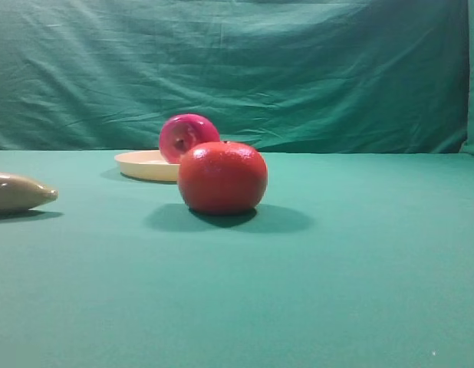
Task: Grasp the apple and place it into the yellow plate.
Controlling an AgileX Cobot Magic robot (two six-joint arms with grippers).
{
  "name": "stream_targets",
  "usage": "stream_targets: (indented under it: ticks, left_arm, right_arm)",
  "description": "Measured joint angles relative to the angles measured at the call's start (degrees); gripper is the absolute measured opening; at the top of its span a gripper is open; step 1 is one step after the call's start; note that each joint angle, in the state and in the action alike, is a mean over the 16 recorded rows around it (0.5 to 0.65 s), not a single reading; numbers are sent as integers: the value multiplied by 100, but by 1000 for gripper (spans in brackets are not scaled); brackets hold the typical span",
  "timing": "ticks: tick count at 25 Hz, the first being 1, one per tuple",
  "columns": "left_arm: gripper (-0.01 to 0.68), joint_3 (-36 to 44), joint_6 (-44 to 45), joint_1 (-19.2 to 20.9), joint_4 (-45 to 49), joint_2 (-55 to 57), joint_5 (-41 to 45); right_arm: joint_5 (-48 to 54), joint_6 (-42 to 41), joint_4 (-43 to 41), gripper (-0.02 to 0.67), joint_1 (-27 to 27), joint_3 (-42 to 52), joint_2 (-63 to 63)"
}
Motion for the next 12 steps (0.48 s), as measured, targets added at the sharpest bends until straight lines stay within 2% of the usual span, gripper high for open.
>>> stream_targets:
  ticks: [5, 12]
  left_arm:
    - [157, 0, 0, 0, 0, 0, 0]
    - [157, 0, 0, 0, 0, 0, 0]
  right_arm:
    - [378, 12, -94, 0, 0, 599, -1036]
    - [927, 59, -310, 0, -10, 934, -1885]
